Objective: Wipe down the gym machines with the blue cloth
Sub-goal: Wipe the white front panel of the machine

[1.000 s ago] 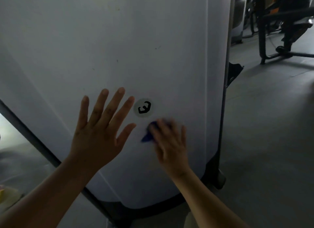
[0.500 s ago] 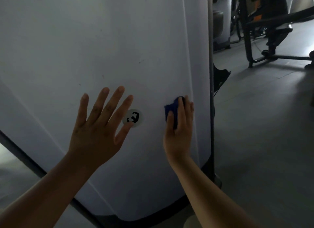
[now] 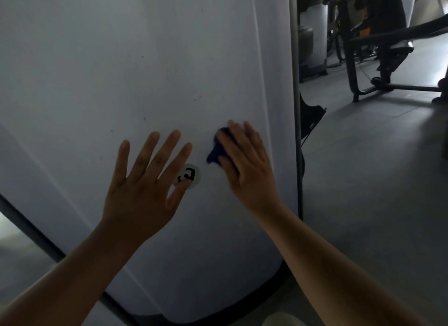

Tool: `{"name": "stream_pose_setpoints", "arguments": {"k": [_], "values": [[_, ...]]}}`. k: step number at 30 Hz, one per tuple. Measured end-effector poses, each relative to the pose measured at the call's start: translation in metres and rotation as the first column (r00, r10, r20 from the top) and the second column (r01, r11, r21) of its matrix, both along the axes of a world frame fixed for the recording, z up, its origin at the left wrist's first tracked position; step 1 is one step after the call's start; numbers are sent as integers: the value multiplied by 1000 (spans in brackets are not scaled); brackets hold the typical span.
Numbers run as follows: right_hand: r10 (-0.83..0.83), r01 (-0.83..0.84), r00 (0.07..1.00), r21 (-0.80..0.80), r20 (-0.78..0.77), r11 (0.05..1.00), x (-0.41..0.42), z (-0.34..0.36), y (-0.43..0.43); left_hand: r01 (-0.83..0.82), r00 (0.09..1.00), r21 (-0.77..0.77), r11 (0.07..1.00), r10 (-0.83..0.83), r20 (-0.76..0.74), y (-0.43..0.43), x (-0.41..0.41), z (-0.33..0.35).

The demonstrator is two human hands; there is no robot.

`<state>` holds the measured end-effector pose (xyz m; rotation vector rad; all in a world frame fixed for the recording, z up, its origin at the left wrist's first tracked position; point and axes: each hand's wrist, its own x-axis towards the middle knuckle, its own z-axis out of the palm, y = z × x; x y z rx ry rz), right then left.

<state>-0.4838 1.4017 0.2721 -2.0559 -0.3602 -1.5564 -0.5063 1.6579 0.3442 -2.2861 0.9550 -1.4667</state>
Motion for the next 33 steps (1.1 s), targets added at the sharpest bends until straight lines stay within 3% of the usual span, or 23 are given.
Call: {"name": "stream_pose_setpoints", "arguments": {"k": [1,3,4,5,6,8,9,10,11,13,15,20,22,24,25,28,30,31,33], "values": [[-11,17,999,179,-31,984,3,3,-7,4,1000,-1,1000,-4,-6,-1,-2,2],[54,42,989,611,-138,791,4,14,-16,8,1000,4,1000,-8,-4,-4,-4,6],[91,56,981,693,-174,719,2,18,-16,9,1000,5,1000,-9,-2,-7,-4,9],[91,62,978,674,-190,737,0,21,-13,12,1000,5,1000,-11,-4,-11,-4,12],[68,46,982,578,-175,815,-2,20,-11,16,1000,2,1000,-16,-9,-14,-4,15],[46,-20,994,257,-96,966,-4,15,-13,21,1000,-1,1000,-21,-7,-21,-1,20],[50,-39,996,144,-70,989,-1,14,-20,19,1000,0,1000,-19,-2,-24,0,21],[48,-39,997,134,-66,990,2,15,-28,14,1000,1,1000,-15,4,-26,1,21],[46,-27,996,232,-78,972,5,17,-34,7,1000,2,1000,-7,11,-28,2,21],[90,3,987,574,-134,819,8,28,-45,-9,1000,3,1000,9,14,-30,4,21],[143,41,971,717,-194,696,9,35,-46,-16,1000,6,1000,16,-2,-31,4,19],[140,-69,980,423,-138,903,9,28,-52,-13,1000,-2,1000,13,1,-33,6,16],[107,9,979,562,-173,827,21,30,-70,-15,1000,-2,1000,15,9,-32,6,15],[147,83,962,756,-232,650,27,34,-80,-21,1000,-12,1000,21,7,-33,7,14],[160,86,957,761,-243,643,24,35,-76,-19,1000,-18,1000,19,3,-34,7,13],[156,-56,972,476,-174,878,2,27,-52,-16,1000,-38,999,16,3,-36,8,9],[142,-87,980,350,-137,933,7,16,-57,-24,1000,-39,999,24,6,-38,6,8],[116,-43,982,418,-151,907,16,12,-63,-28,1000,-40,999,28,1,-39,5,8],[129,52,970,692,-207,720,29,12,-75,-32,999,-49,998,32,-16,-40,3,9]]}}
